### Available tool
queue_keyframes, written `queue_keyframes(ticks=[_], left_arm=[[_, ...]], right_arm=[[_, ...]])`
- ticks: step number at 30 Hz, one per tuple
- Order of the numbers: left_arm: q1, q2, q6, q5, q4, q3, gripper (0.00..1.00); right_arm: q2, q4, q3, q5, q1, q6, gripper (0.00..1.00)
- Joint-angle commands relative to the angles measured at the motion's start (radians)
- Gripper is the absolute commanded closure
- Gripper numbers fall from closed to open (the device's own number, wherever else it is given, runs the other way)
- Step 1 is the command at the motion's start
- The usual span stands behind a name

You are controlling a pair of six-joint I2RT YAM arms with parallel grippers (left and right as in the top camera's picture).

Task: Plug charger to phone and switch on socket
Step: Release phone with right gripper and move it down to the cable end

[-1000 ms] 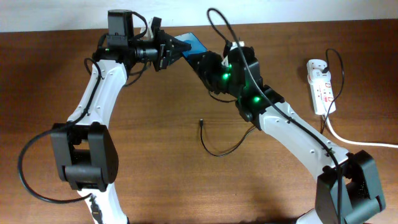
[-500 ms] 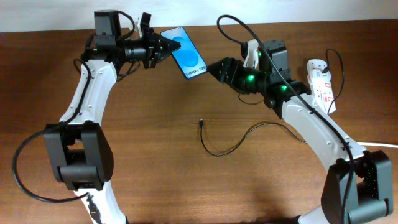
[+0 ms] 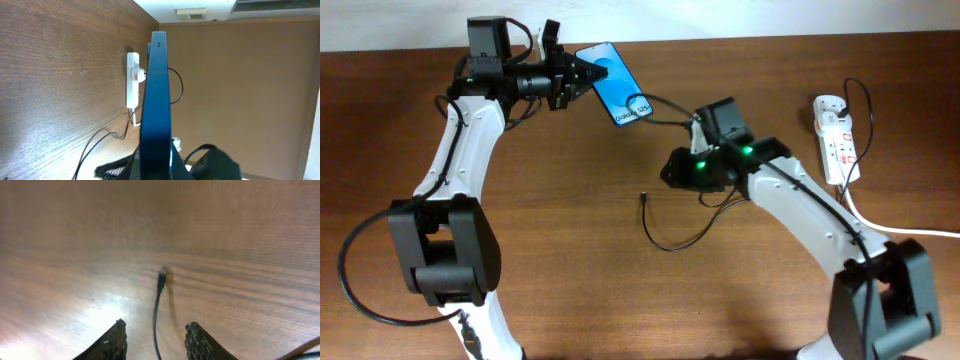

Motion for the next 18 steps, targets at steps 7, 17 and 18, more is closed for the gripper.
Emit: queue_keyframes(ticks=[7,17,18], left_arm=[[0.070,-0.002,-0.037,0.068,0.006,0.015,1.00],[0.190,-0.002,-0.096,0.071,0.031,0.015,1.00],[0.205,-0.002,-0.113,0.071,0.045,0.015,1.00]], right_arm=[[0.225,-0.017,0.095,-0.101,0.038,0.019,0.64],[0.263,-0.002,0.096,-0.097,0.057,0.046,0.66],[0.266,-0.002,0.096,-0.097,0.060,0.047,0.66]])
